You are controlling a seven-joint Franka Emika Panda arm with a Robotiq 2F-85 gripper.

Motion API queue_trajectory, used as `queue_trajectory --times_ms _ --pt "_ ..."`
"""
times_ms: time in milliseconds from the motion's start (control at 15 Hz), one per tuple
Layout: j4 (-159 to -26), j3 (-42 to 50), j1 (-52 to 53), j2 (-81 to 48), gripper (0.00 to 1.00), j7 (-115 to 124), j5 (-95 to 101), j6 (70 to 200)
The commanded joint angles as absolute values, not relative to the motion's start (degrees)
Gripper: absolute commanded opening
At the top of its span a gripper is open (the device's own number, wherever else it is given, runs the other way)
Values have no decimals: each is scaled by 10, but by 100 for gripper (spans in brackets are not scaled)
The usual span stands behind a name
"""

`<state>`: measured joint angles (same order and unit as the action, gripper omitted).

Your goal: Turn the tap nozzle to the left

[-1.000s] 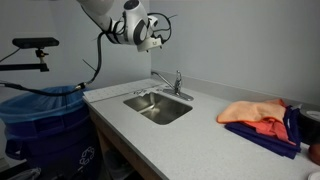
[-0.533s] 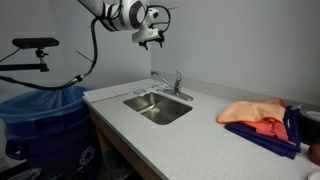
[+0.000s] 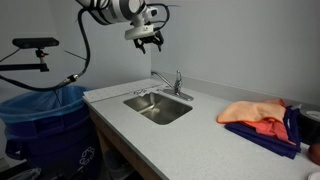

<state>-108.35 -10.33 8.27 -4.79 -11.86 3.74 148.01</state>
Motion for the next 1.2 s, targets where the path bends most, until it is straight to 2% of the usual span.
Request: queue_trajectory --times_ms 0,1133 --pt "-1156 -93 74 19 100 -136 4 1463" --pt "-1282 -41 98 136 100 -248 -106 1467"
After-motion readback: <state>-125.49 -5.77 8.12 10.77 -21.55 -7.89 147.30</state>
